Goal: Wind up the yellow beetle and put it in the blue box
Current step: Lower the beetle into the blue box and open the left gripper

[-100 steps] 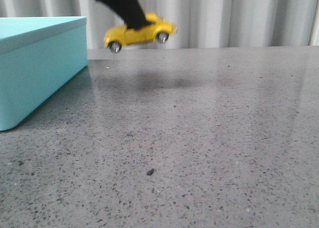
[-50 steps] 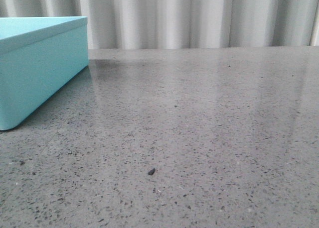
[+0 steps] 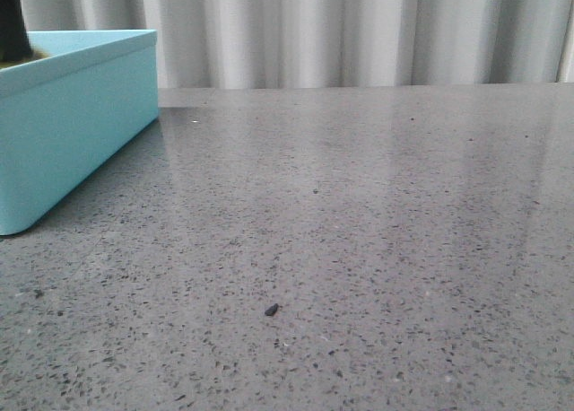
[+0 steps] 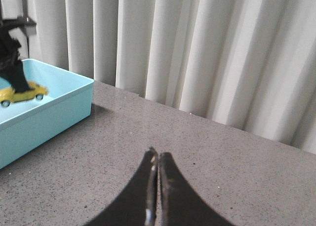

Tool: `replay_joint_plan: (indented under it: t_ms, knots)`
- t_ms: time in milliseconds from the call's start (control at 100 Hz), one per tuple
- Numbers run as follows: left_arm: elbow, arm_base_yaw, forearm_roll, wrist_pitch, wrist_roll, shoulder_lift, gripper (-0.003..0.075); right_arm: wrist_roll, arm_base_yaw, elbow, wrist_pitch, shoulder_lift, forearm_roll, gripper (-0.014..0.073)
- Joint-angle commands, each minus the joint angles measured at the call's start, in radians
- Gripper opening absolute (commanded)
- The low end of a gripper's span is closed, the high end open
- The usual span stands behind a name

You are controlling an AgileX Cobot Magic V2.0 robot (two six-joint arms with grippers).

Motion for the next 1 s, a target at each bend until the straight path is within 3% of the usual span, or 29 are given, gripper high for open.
replay_joint_plan:
  t_ms: [0, 140, 330, 420, 630, 820, 890, 990]
  knots:
    - [0.033, 0.000, 0.007, -0.014, -0.012, -0.048, 0.0122, -0.010, 0.002, -0.022, -0.073, 0.004, 0.002, -0.0041]
    - [0.086, 0.000, 0.026, -0.054, -0.012, -0.048, 0.0170, -0.010, 0.002, -0.022, -0.073, 0.004, 0.002, -0.0041]
    - [0.099, 0.000, 0.025, -0.076, -0.012, -0.046, 0.0505, -0.010, 0.002, -0.022, -0.079, 0.004, 0.002, -0.0041]
    - [0.099, 0.000, 0.025, -0.078, -0.013, -0.046, 0.0570, -0.010, 0.002, -0.022, -0.079, 0.004, 0.002, -0.0041]
    - [0.099, 0.000, -0.041, -0.107, -0.061, -0.078, 0.0536, -0.010, 0.002, -0.022, -0.079, 0.004, 0.002, -0.0041]
    - [0.099, 0.000, -0.072, -0.184, -0.065, -0.168, 0.0225, -0.010, 0.002, -0.022, -0.087, 0.004, 0.002, -0.0041]
    - [0.099, 0.000, -0.072, -0.211, -0.068, -0.218, 0.0174, -0.010, 0.002, -0.022, -0.087, 0.004, 0.002, -0.0041]
    - [0.101, 0.000, -0.096, -0.227, -0.079, -0.304, 0.0166, -0.010, 0.002, -0.022, -0.068, 0.004, 0.002, -0.0041]
